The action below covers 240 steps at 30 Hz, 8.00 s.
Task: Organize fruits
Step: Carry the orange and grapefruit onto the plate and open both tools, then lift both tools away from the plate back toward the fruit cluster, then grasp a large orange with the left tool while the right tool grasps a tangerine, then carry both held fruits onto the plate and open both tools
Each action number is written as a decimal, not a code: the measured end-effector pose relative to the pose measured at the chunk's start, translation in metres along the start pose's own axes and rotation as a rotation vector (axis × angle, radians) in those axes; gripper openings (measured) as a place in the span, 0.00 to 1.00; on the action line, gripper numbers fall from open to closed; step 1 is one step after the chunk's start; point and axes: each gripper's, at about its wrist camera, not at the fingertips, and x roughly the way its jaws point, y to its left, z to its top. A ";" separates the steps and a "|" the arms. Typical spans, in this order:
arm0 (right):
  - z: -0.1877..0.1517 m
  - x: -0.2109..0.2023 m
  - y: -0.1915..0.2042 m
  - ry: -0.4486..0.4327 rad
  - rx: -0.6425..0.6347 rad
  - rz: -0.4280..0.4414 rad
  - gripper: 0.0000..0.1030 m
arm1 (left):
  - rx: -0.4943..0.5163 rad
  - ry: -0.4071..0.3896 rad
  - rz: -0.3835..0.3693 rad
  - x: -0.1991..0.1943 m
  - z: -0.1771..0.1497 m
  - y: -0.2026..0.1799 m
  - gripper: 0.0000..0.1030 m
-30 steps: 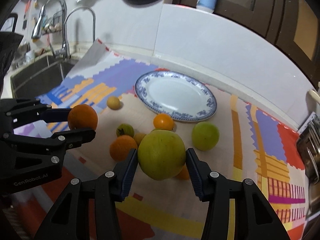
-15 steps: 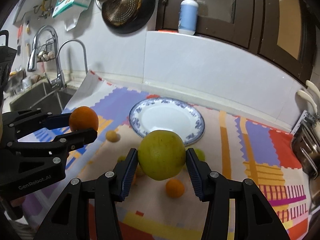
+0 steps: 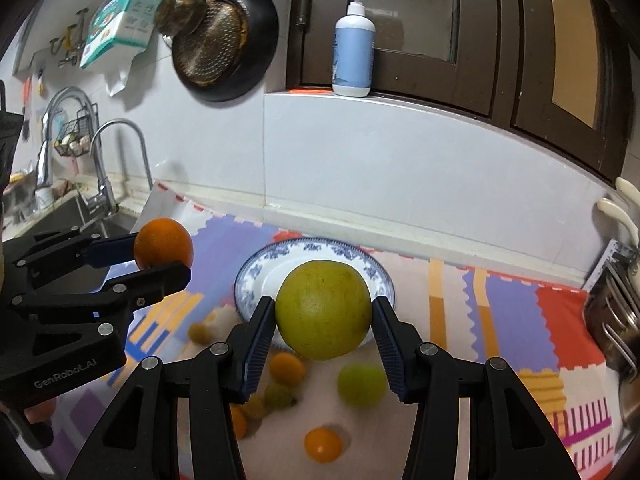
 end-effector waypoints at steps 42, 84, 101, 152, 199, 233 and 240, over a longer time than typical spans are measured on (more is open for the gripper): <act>0.032 0.235 -0.055 0.341 -0.053 0.116 0.49 | 0.004 0.329 -0.029 0.238 0.025 0.036 0.40; 0.038 0.060 -0.042 0.002 0.024 -0.060 0.79 | -0.026 0.011 0.100 0.040 0.036 0.018 0.89; -0.001 -0.031 -0.024 -0.066 0.003 -0.075 0.79 | -0.016 -0.055 0.122 -0.047 -0.007 -0.008 0.95; -0.115 0.030 -0.019 0.259 0.014 0.112 0.60 | -0.154 0.328 -0.134 0.044 -0.115 -0.033 0.66; -0.090 -0.012 -0.004 0.189 0.056 0.116 0.33 | -0.098 0.204 -0.179 -0.002 -0.087 -0.030 0.38; -0.011 -0.016 0.012 0.005 0.068 0.056 0.33 | -0.033 0.046 -0.153 -0.005 -0.014 0.016 0.38; 0.009 0.006 0.007 0.009 0.050 0.043 0.33 | -0.025 0.042 -0.138 0.018 0.004 0.027 0.38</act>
